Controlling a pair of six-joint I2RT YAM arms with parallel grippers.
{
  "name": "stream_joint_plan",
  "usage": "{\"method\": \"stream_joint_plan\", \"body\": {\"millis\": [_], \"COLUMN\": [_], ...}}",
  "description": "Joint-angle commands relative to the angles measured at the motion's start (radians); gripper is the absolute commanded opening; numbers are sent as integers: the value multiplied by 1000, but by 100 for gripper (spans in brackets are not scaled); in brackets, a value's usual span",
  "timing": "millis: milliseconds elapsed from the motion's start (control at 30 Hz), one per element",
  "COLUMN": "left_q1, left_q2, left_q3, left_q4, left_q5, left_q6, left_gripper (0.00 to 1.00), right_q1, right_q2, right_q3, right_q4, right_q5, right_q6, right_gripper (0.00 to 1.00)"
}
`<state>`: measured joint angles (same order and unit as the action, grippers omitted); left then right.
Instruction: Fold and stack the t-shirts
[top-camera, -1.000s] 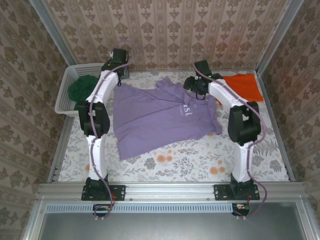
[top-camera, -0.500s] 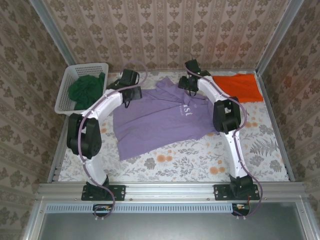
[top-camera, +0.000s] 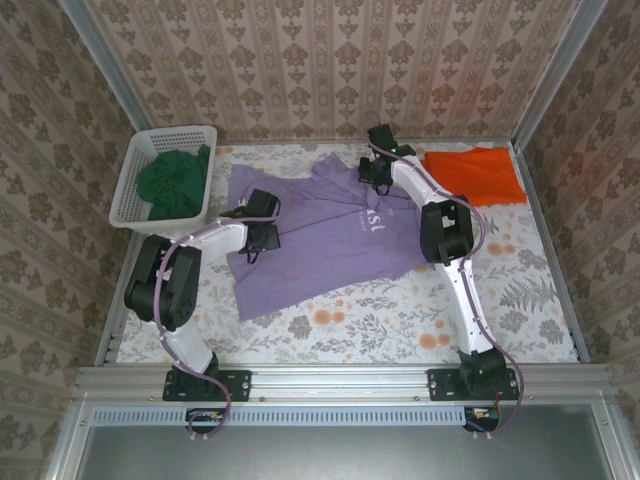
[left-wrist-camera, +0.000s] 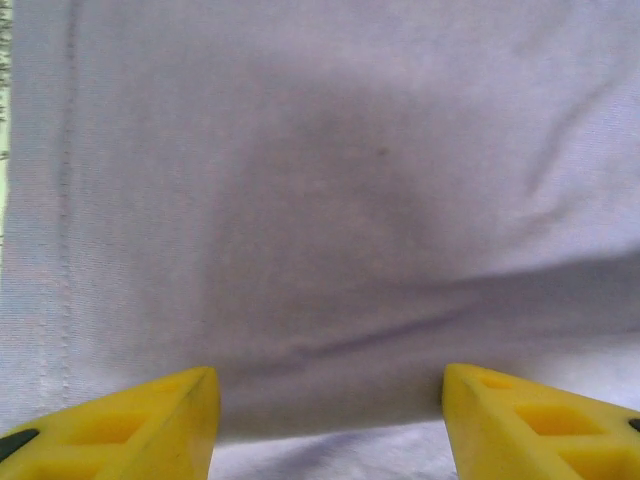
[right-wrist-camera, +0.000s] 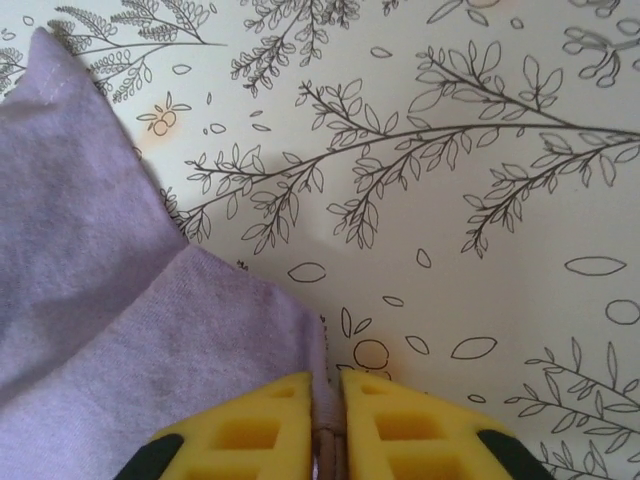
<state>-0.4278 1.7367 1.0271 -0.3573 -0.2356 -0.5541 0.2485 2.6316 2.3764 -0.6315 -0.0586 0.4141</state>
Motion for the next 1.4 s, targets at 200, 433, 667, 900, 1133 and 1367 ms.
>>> {"method": "stream_joint_plan", "body": {"millis": [200,433,667,900,1133,1367], "left_q1": [62,89,111,114,33,-83], "left_q2": [-11,6,12,-21,-173,-308], "left_q3": [-58,-59,-59,-54,-21,-23], "left_q4": [56,49,42,39,-14,-100], "left_q5": [-115,-141,-157,-151,-136,-95], "left_q6": [10,3,0,12,14,-13], "left_gripper": [60,60,61,64,79,83], "right_q1": [-64,-110,-139,-175,-170,-178], "right_q2": [-14,-8,-7,-36,-493,-1007], "right_q3": [21,18,39,128,-408,-1093], "right_q4": [71,122,169,71,178,194], "right_q5": [129,137,142,103,112,204], "right_q6": [69,120,137,170,230,340], "right_gripper": [11,14,27,33,56,70]}}
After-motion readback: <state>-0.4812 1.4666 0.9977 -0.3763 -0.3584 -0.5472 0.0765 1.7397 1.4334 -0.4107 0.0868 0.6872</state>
